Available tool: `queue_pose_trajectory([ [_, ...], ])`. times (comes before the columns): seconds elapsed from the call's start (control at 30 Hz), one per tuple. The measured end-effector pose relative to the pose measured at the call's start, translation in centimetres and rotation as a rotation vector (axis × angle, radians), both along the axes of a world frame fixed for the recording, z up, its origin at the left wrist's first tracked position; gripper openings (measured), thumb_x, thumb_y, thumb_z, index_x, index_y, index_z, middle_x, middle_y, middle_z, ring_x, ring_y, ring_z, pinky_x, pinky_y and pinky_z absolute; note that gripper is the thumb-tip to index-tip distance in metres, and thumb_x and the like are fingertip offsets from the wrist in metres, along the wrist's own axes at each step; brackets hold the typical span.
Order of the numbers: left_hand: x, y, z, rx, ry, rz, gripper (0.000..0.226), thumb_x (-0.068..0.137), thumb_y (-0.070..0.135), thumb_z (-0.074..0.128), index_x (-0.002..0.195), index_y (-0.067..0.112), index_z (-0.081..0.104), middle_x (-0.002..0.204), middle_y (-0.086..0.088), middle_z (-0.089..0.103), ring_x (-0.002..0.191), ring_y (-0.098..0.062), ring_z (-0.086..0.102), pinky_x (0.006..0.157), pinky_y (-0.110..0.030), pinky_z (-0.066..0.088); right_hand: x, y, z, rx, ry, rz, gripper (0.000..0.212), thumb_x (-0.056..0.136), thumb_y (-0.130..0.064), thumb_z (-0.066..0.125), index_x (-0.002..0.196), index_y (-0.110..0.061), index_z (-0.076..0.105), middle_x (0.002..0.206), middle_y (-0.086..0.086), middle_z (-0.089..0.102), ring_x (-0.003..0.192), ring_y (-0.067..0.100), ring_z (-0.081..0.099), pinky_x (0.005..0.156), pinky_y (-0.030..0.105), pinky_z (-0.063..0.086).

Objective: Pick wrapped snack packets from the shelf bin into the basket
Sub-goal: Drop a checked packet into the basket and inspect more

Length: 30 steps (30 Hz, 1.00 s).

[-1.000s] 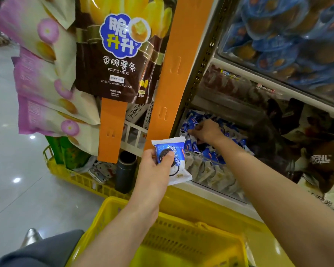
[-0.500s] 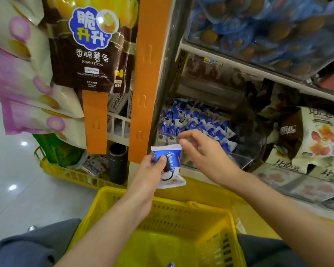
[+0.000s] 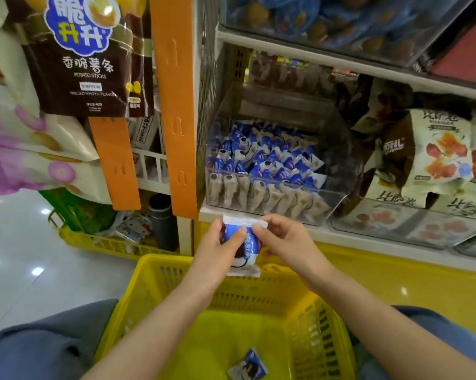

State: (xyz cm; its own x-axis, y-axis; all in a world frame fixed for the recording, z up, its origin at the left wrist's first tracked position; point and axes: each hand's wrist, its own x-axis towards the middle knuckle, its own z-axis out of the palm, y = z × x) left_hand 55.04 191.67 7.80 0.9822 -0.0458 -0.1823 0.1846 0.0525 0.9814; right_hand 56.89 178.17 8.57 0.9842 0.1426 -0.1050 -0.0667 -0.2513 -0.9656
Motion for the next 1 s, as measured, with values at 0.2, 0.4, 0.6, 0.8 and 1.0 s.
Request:
queue_pose_trajectory([
  [0.2, 0.4, 0.1, -0.4, -0.078, 0.047, 0.043, 0.013, 0.094, 0.018, 0.050, 0.098, 0.013, 0.062, 0.085, -0.009, 0.069, 0.063, -0.005, 0.066, 0.049, -0.013, 0.048, 0.0, 0.8, -1.3, -0.080, -0.159, -0.094, 0.012, 0.086, -0.015, 0.063, 0.076, -0.022, 0.062, 0.070, -0.001, 0.063, 0.060, 0.004, 0.056, 0.058, 0.020, 0.047],
  [0.4, 0.6, -0.2, -1.3, -0.080, 0.093, 0.053, 0.018, 0.094, 0.022, 0.050, 0.092, 0.009, 0.061, 0.091, -0.016, 0.069, 0.078, -0.016, 0.069, 0.057, -0.020, 0.052, -0.7, 0.1, -1.0, -0.590, -0.645, 0.036, 0.007, 0.087, -0.020, 0.064, 0.087, -0.014, 0.067, 0.083, -0.005, 0.060, 0.075, 0.008, 0.056, 0.068, 0.027, 0.049],
  [0.6, 1.3, -0.1, -1.3, -0.201, 0.258, -0.021, 0.026, 0.085, 0.035, 0.059, 0.098, 0.014, 0.066, 0.089, -0.007, 0.074, 0.080, -0.017, 0.071, 0.074, -0.031, 0.054, -0.4, -0.5, -1.3, -0.458, -0.566, -0.060, 0.004, 0.087, -0.020, 0.063, 0.084, -0.017, 0.064, 0.079, -0.010, 0.057, 0.073, 0.004, 0.055, 0.064, 0.013, 0.044],
  [0.8, 1.2, 0.3, -1.0, -0.305, 0.227, 0.003, 0.049, 0.068, 0.018, 0.072, 0.113, 0.007, 0.058, 0.096, -0.007, 0.073, 0.078, -0.011, 0.070, 0.060, -0.020, 0.055, 0.7, -0.7, -1.0, 0.028, -0.143, -0.348, 0.009, 0.091, -0.013, 0.056, 0.084, -0.019, 0.055, 0.086, 0.006, 0.065, 0.074, 0.012, 0.065, 0.058, 0.020, 0.055],
  [1.0, 0.9, 0.5, -0.8, -0.295, 0.035, 0.190, 0.022, 0.087, 0.016, 0.059, 0.108, 0.010, 0.061, 0.093, -0.002, 0.074, 0.084, -0.009, 0.069, 0.071, -0.021, 0.056, 0.2, -0.5, -0.9, 0.282, 0.118, -0.209, 0.020, 0.091, -0.008, 0.055, 0.109, -0.004, 0.046, 0.088, 0.011, 0.067, 0.064, 0.006, 0.067, 0.057, 0.018, 0.056],
])
